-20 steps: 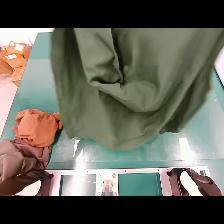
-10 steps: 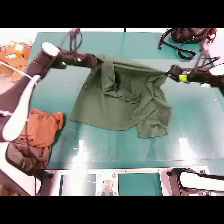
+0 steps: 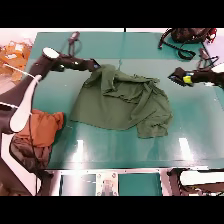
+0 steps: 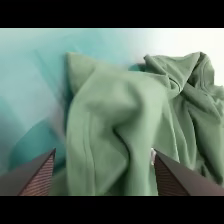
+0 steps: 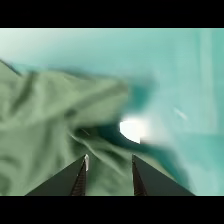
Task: Fold the shirts.
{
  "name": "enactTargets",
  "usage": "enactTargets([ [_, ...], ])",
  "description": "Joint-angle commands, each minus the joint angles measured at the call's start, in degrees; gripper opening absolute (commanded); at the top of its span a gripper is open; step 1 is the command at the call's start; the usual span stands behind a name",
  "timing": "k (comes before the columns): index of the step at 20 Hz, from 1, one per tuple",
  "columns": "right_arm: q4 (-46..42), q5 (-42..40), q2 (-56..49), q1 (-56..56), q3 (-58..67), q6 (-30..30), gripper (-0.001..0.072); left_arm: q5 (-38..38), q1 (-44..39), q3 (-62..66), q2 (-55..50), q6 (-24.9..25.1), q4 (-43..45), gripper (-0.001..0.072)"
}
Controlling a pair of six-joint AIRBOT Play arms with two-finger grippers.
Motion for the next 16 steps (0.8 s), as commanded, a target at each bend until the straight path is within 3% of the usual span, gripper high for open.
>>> enactTargets([
  [1, -9.55, 11.34, 5.49, -7.45, -4.26, 6.12, 0.0345, -20.17, 7.17, 6.25, -0.22, -12.63, 10.71, 0.0678],
  [3, -9.40, 11.78, 8.96, -11.17, -11.74, 6.38, 0.0433, -27.10, 12.20, 6.86, -0.26, -17.40, 13.05, 0.0677],
  [7, -8.55, 10.82, 7.08, -12.13, -21.27, 5.62, 0.0436, -35.50, 17.90, 6.86, -0.24, -22.14, 15.63, 0.0677],
  [13, 2.36, 10.03, -2.32, -9.46, -21.99, -0.39, 0.0427, -38.66, 18.71, 6.86, -0.24, -24.02, 16.35, 0.0677],
  [14, 3.78, 9.42, -3.56, -9.35, -21.57, -1.46, 0.0325, -39.32, 18.73, 6.86, -0.24, -24.37, 16.46, 0.0677],
  [15, 4.74, 8.98, -4.42, -9.35, -20.65, -2.67, 0.0148, -40.48, 18.73, 6.86, -0.24, -24.96, 16.92, 0.0676],
  [16, 4.79, 8.76, -4.70, -9.60, -18.97, -2.93, 0.0055, -41.51, 18.71, 6.86, -0.22, -25.75, 17.88, 0.0676],
])
